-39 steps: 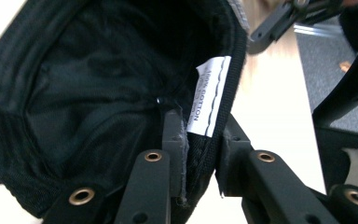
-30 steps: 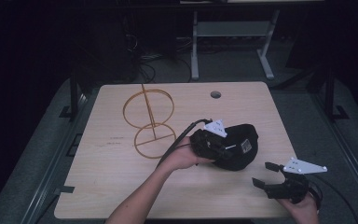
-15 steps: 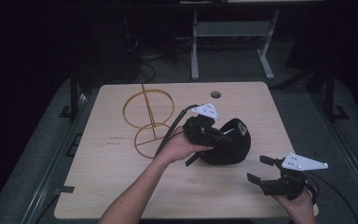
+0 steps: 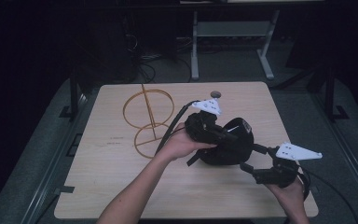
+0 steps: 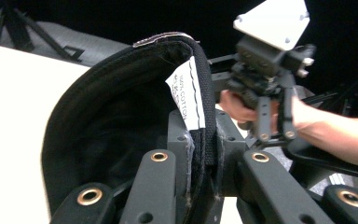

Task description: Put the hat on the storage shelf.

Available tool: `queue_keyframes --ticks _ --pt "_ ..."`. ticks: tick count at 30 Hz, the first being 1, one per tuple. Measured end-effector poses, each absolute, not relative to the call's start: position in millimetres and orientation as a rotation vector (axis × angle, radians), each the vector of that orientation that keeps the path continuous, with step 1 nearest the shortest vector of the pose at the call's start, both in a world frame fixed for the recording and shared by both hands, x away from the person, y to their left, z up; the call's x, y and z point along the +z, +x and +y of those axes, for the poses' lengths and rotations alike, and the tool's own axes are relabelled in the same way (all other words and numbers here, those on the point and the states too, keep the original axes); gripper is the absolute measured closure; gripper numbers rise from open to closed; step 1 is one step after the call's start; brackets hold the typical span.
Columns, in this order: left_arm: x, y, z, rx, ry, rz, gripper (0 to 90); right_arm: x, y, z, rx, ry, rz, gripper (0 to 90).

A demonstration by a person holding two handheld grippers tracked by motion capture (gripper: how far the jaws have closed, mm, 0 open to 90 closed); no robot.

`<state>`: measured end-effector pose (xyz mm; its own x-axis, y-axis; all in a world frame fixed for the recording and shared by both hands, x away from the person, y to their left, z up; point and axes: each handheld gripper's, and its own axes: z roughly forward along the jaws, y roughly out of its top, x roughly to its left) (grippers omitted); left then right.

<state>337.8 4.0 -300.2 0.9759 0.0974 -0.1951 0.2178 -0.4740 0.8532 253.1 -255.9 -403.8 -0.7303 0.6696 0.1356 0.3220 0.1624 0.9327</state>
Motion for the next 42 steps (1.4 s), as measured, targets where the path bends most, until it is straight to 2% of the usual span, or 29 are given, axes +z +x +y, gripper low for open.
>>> queue_keyframes --ticks 3,4,6,8,9,10,11,12,13,16,22,29,32,36,39,42 --pt "-296.5 335.9 -2.2 -0.152 2.073 0.198 80.2 -404.3 254.3 -256.5 1.601 0.951 2.123 18.8" --pt "-296.5 335.5 -4.6 -0.178 2.07 0.188 80.2 -405.4 254.1 -256.5 1.614 0.95 2.119 22.7" --pt "-297.8 333.4 -7.8 -0.191 2.072 0.172 80.2 -411.2 251.7 -257.0 1.644 0.933 2.121 36.7" --pt "-299.1 331.0 -10.8 -0.201 2.08 0.154 80.2 -413.3 250.5 -257.7 1.65 0.929 2.125 45.3" --pt "-298.9 330.4 -11.7 -0.203 2.083 0.151 80.2 -413.3 250.5 -257.7 1.65 0.929 2.125 45.3" --pt "-298.5 330.2 -12.5 -0.199 2.082 0.146 80.2 -413.8 250.1 -258.1 1.65 0.923 2.125 50.0" --pt "-298.0 329.9 -12.9 -0.202 2.075 0.148 80.2 -414.2 249.3 -259.1 1.653 0.914 2.119 56.4" --pt "-297.5 329.7 -13.2 -0.201 2.074 0.148 80.2 -413.7 248.9 -260.9 1.671 0.901 2.116 67.1" --pt "-297.3 329.7 -13.4 -0.201 2.074 0.148 80.2 -413.7 248.9 -260.9 1.671 0.901 2.116 67.1" --pt "-297.3 331.1 -13.3 -0.189 2.082 0.157 80.1 -411.1 247.1 -264.4 1.675 0.895 2.13 79.9" --pt "-300.3 333.2 -4.0 -0.176 2.079 0.183 80.0 -405.1 245.2 -270.4 1.676 0.878 2.145 85.7" --pt "-296.2 329.1 2.2 -0.129 2.095 0.183 76.8 -392.6 244.8 -275.0 1.675 0.863 2.163 86.5" --pt "-295.6 326.5 5.3 -0.086 2.124 0.181 71.1 -388.7 245.9 -278.6 1.683 0.878 2.165 86.7" --pt "-295.9 326.0 12.3 -0.08 2.126 0.197 67.9 -386.9 249.5 -280.0 1.685 0.904 2.188 86.7" --pt "-293.9 326.0 22.8 -0.056 2.112 0.224 59.7 -380.5 254.3 -283.2 1.708 0.917 2.195 86.8" --pt "-291.9 324.3 32.2 -0.047 2.105 0.228 55.7 -375.6 255.9 -284.5 1.709 0.922 2.2 86.8"
